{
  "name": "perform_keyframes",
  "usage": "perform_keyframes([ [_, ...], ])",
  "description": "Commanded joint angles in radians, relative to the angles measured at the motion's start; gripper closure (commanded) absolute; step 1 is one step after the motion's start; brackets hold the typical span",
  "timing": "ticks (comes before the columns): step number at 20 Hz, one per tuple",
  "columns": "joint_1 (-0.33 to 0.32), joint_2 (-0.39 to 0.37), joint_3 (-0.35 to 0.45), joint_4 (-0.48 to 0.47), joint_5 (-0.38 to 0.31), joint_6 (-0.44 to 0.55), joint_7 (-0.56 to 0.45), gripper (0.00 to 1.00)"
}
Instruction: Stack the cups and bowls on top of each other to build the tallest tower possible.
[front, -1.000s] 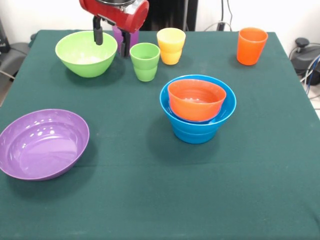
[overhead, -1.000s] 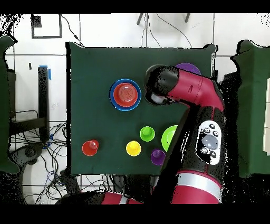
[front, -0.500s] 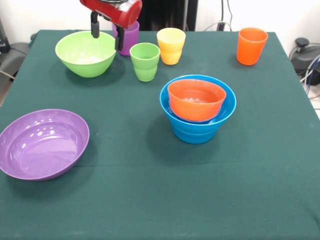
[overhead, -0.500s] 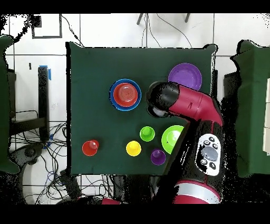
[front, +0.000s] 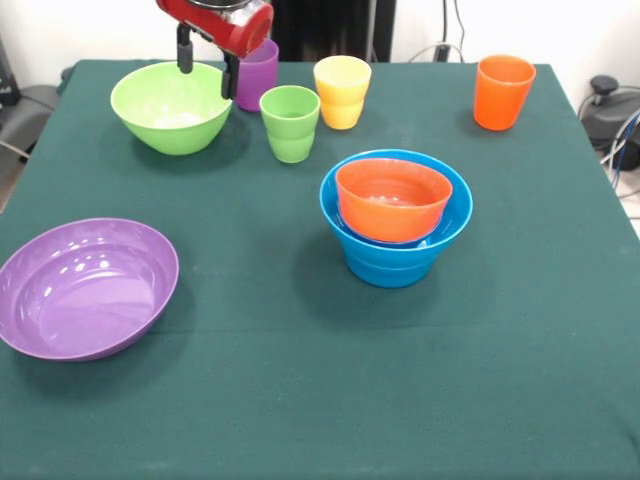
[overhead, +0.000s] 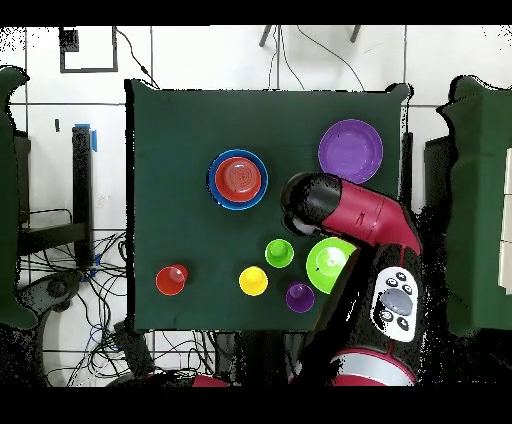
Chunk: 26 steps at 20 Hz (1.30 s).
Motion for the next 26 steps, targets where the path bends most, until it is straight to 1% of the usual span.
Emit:
perform_keyframes([
  [1,-0.005,0.058,0.084,0.12,0.038,-0.154,0.194,0.0],
  [12,-0.028,0.101,0.109,0.177,0.077,-0.287,0.181,0.0],
  [23,-0.033,0.119,0.111,0.202,0.097,-0.348,0.174,0.0],
  [26,-0.037,0.12,0.118,0.205,0.107,-0.346,0.168,0.0],
])
